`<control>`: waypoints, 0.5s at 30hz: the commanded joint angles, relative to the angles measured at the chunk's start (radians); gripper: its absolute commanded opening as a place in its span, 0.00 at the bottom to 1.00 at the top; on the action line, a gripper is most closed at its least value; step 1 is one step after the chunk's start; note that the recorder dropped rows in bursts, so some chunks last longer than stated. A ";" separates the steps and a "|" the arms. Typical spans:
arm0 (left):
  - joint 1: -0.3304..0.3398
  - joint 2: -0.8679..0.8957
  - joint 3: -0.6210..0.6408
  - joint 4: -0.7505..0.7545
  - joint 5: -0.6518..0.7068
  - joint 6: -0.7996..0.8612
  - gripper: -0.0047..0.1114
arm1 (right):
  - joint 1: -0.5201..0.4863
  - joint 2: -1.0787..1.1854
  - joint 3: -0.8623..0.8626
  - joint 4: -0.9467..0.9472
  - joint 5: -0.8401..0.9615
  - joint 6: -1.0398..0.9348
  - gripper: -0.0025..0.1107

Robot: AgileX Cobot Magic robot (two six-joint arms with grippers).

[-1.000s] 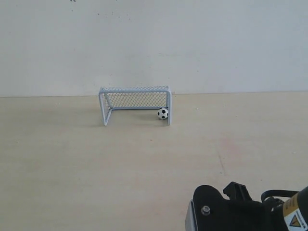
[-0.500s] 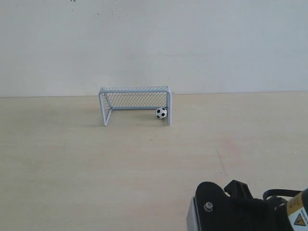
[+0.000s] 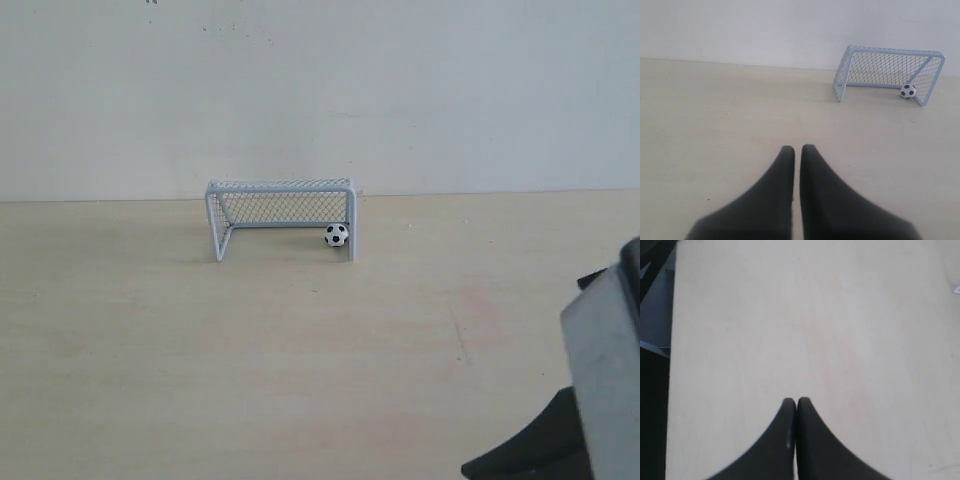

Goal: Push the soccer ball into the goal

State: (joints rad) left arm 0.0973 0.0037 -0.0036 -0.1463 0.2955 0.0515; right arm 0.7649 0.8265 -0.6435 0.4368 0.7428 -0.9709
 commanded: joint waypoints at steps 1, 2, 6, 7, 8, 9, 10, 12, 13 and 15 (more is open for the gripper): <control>-0.006 -0.004 0.004 0.006 -0.001 0.001 0.08 | -0.071 -0.046 0.003 0.007 -0.007 0.021 0.02; -0.006 -0.004 0.004 0.006 -0.001 0.001 0.08 | -0.084 -0.054 0.003 0.007 -0.007 0.025 0.02; -0.006 -0.004 0.004 0.006 -0.001 0.001 0.08 | -0.113 -0.086 0.003 0.007 -0.007 0.047 0.02; -0.006 -0.004 0.004 0.006 -0.001 0.001 0.08 | -0.120 -0.094 0.003 0.010 -0.005 0.059 0.02; -0.006 -0.004 0.004 0.006 -0.001 0.001 0.08 | -0.129 -0.105 0.003 0.012 -0.005 0.076 0.02; -0.006 -0.004 0.004 0.006 -0.001 0.001 0.08 | -0.140 -0.117 0.003 0.014 -0.005 0.091 0.02; -0.006 -0.004 0.004 0.006 -0.001 0.001 0.08 | -0.154 -0.130 0.003 0.017 -0.005 0.112 0.02; -0.006 -0.004 0.004 0.006 -0.001 0.001 0.08 | -0.188 -0.157 0.003 0.020 -0.005 0.149 0.02; -0.006 -0.004 0.004 0.006 -0.001 0.001 0.08 | -0.210 -0.175 0.003 0.020 -0.005 0.161 0.02; -0.006 -0.004 0.004 0.006 -0.001 0.001 0.08 | -0.278 -0.228 0.003 0.027 -0.016 0.162 0.02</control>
State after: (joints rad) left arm 0.0973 0.0037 -0.0036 -0.1463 0.2955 0.0515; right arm 0.5385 0.6430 -0.6435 0.4530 0.7405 -0.8249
